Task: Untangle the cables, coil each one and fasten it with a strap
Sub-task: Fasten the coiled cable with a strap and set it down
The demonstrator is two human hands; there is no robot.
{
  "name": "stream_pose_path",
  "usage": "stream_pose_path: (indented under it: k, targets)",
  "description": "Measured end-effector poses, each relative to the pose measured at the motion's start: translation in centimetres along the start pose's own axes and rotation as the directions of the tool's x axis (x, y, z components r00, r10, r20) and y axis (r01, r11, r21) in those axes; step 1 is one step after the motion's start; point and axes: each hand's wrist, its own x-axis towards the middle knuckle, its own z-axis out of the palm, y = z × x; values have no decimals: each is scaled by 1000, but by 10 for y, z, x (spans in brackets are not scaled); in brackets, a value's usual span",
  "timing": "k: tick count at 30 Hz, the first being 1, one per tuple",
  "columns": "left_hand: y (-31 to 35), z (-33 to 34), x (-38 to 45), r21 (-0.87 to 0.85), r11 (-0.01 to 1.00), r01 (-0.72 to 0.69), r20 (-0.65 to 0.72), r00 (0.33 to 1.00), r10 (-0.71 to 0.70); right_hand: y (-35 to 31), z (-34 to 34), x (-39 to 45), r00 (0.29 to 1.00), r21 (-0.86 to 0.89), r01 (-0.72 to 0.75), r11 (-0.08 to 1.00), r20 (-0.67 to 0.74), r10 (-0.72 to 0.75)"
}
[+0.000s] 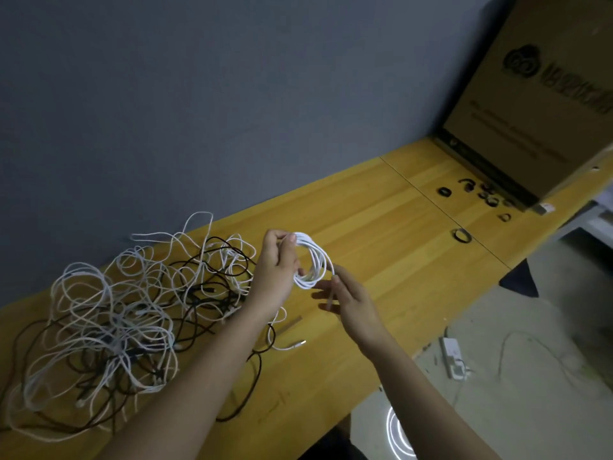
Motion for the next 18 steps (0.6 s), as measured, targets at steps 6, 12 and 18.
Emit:
stream_pose_path:
  k: [6,12,18]
  targets:
    - [-4,65,10,84,996,-38,-56,998,43,-4,-34,16,998,129,-63,990,-3,64]
    - [-15,163,29,67,996,54,-43,998,-51,9,-130,69,996,142,-75,987,-35,81]
    - [-25,250,49,40,997,60,73,995,-63,4,-248,109,986,99,-131,986,121,119]
